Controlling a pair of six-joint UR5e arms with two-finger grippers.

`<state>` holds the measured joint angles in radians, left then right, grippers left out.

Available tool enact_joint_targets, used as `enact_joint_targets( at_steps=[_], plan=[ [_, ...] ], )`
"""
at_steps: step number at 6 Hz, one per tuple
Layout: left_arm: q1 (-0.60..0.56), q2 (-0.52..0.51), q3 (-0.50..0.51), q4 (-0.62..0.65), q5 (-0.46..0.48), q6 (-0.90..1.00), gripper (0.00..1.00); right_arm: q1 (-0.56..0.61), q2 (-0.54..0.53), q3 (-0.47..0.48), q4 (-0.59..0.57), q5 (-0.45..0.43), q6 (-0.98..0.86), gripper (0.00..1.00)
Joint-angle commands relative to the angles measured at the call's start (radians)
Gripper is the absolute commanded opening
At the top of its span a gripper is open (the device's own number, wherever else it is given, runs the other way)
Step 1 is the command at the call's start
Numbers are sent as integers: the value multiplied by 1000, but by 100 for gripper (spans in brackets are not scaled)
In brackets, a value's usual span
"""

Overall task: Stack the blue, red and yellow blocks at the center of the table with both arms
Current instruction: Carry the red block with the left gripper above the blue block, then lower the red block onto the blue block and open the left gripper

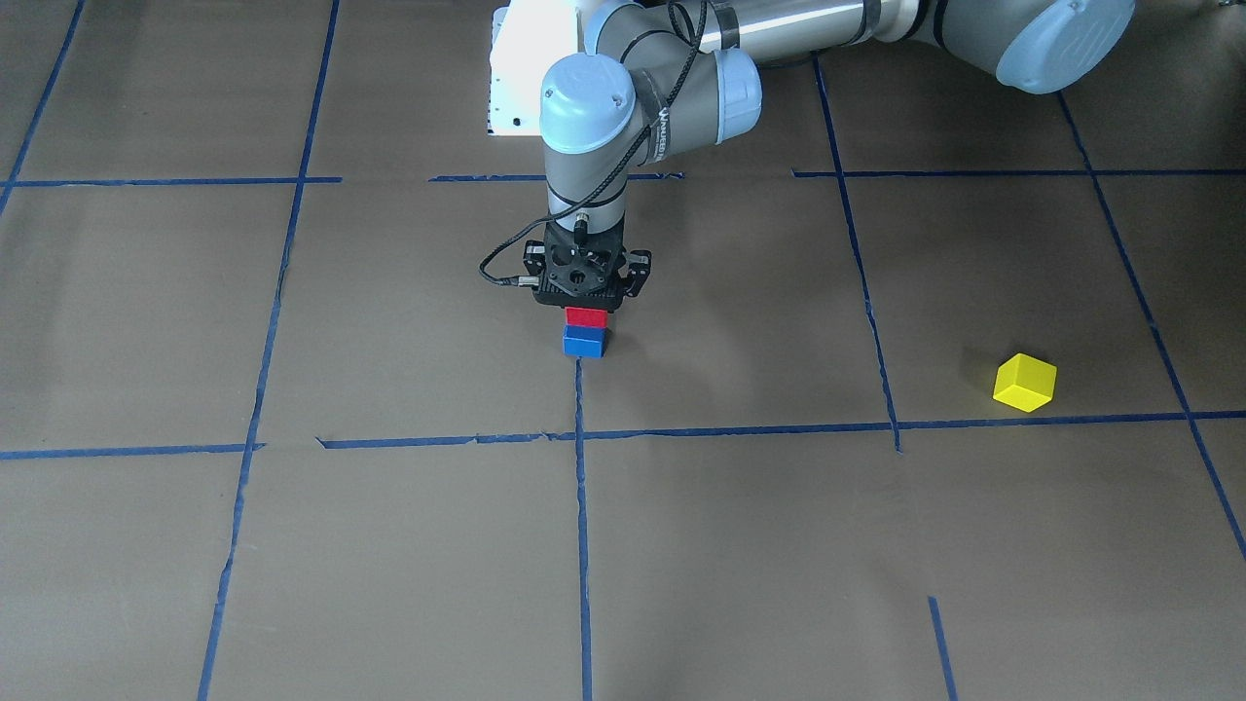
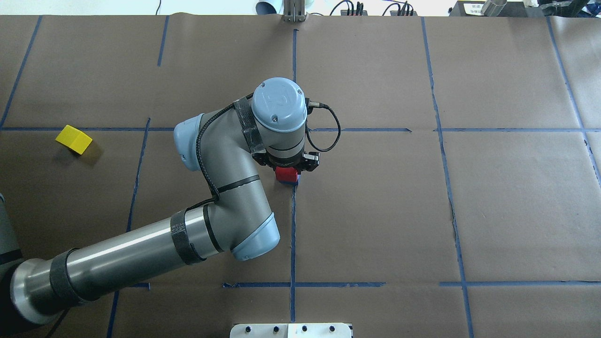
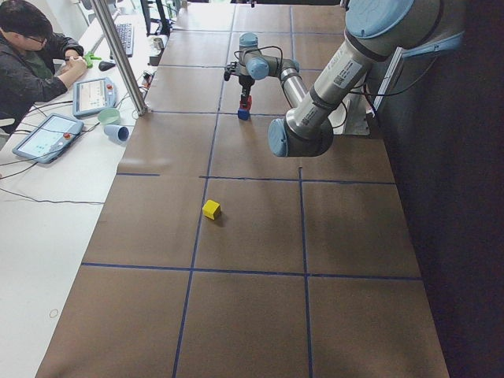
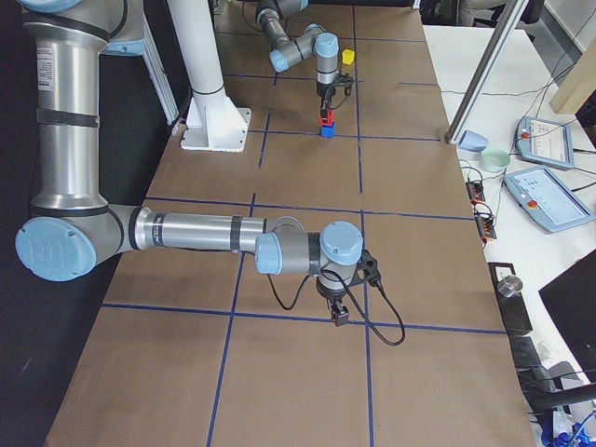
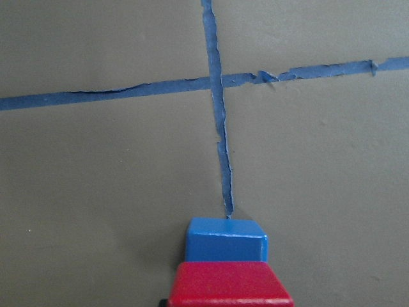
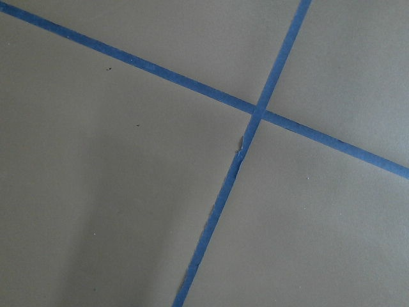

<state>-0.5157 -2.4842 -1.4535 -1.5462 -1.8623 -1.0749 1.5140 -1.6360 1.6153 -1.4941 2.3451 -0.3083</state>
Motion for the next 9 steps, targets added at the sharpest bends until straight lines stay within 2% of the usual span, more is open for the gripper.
enact_joint_targets(
  at_steps=[1,7,9],
  plan=[
    [0,-1,4,0,0,4,3,0,1,-2,0,-1,0,100],
    [-9,-5,18,-12,2,13,3,0,-1,-5,0,0,-2,100],
    [-9,-5,62,-86,3,9,3,0,-1,-3,0,0,0,100]
  ],
)
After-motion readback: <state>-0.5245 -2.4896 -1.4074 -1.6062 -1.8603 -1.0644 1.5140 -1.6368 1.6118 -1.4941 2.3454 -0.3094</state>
